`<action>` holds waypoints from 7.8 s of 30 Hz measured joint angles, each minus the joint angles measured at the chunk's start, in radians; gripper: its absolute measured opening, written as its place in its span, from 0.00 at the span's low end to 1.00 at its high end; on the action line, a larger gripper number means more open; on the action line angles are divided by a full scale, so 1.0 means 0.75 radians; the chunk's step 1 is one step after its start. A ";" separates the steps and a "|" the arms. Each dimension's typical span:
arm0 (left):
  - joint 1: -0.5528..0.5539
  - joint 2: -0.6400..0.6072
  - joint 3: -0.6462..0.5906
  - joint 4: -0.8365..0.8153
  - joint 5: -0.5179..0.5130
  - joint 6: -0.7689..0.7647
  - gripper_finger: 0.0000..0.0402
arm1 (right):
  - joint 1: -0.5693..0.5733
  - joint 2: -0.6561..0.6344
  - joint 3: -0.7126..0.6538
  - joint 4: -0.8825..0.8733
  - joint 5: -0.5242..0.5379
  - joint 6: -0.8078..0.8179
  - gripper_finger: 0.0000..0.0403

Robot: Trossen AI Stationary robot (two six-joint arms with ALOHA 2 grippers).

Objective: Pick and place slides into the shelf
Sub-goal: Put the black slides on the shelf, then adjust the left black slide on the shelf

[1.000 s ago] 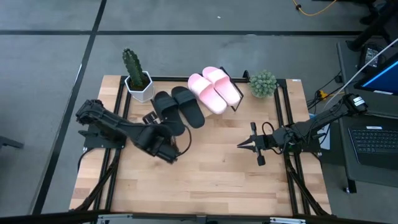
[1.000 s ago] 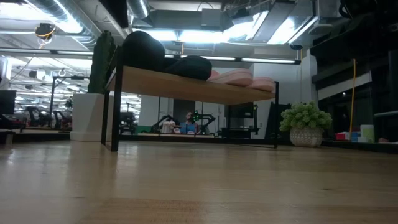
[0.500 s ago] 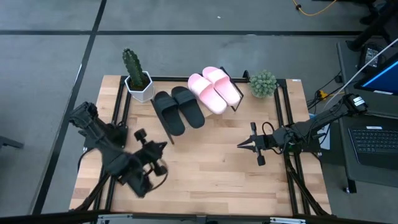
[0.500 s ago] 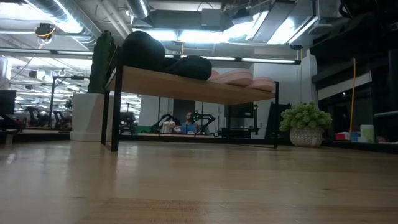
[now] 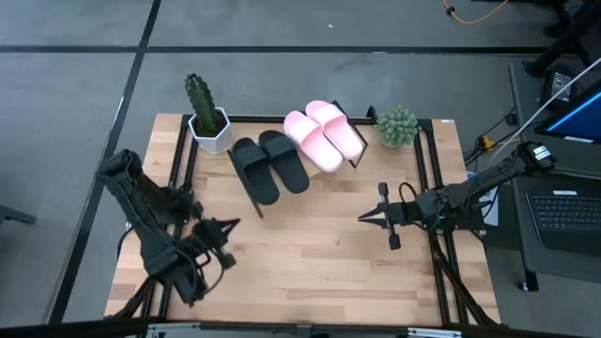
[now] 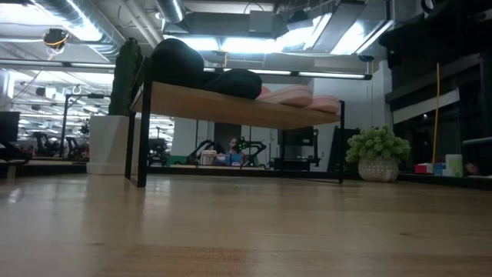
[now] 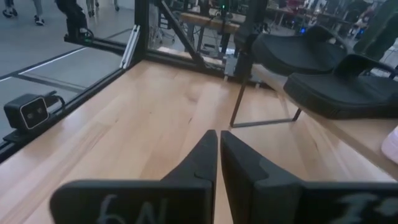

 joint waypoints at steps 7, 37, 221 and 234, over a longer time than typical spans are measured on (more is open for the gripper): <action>0.190 -0.181 -0.094 -0.057 0.160 0.015 0.00 | 0.000 0.000 0.000 0.001 0.000 -0.010 0.06; 0.847 -0.323 -0.291 0.466 0.439 0.852 0.00 | 0.000 0.000 0.000 -0.003 0.000 -0.044 0.06; 0.406 -0.462 -0.768 1.887 0.619 1.785 0.00 | -0.374 0.755 0.967 -0.372 -0.001 -0.672 0.15; 0.406 -0.462 -0.767 1.887 0.619 1.785 0.00 | -0.364 0.756 0.967 -0.374 -0.056 -0.637 0.15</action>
